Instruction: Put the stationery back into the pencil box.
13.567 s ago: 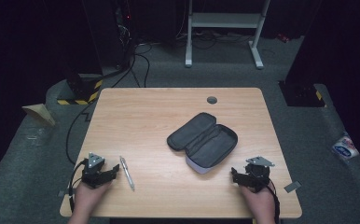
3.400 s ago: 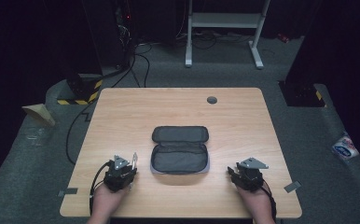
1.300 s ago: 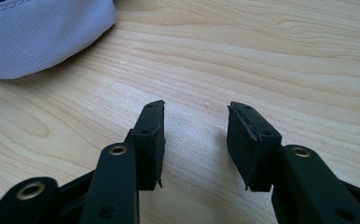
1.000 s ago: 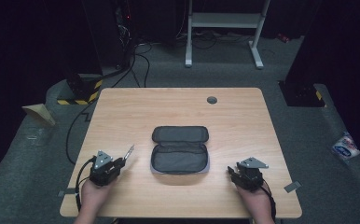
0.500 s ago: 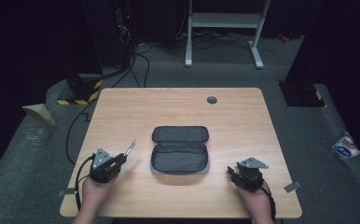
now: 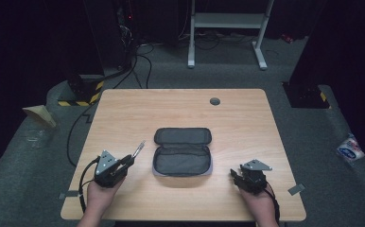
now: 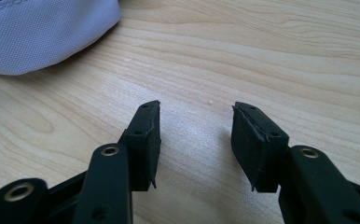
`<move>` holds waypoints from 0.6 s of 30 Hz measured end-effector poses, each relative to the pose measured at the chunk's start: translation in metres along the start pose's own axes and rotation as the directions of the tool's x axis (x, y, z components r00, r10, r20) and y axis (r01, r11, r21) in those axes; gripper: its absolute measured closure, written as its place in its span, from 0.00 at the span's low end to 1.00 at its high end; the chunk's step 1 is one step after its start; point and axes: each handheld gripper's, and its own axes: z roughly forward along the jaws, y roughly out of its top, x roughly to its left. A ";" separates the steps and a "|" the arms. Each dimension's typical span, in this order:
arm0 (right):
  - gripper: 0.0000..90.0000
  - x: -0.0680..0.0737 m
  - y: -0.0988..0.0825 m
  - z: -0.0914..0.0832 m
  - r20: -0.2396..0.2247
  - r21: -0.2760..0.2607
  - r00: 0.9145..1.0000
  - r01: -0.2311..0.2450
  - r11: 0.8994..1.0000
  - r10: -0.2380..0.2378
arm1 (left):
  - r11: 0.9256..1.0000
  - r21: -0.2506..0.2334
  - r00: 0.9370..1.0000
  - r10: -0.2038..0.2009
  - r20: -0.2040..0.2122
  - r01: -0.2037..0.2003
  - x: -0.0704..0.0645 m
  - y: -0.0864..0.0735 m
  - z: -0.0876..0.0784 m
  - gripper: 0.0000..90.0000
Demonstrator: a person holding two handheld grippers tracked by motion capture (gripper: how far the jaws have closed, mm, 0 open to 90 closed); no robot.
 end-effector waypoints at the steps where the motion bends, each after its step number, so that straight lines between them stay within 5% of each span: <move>1: 0.58 0.000 0.000 0.000 0.000 0.000 1.000 0.000 1.000 0.000 | 1.000 -0.005 1.000 -0.009 0.008 0.009 -0.001 0.001 0.000 0.88; 18: 0.56 0.001 0.000 0.000 0.001 0.002 1.000 -0.004 1.000 0.004 | 0.999 -0.020 0.998 0.047 0.041 -0.047 -0.010 0.026 0.005 0.88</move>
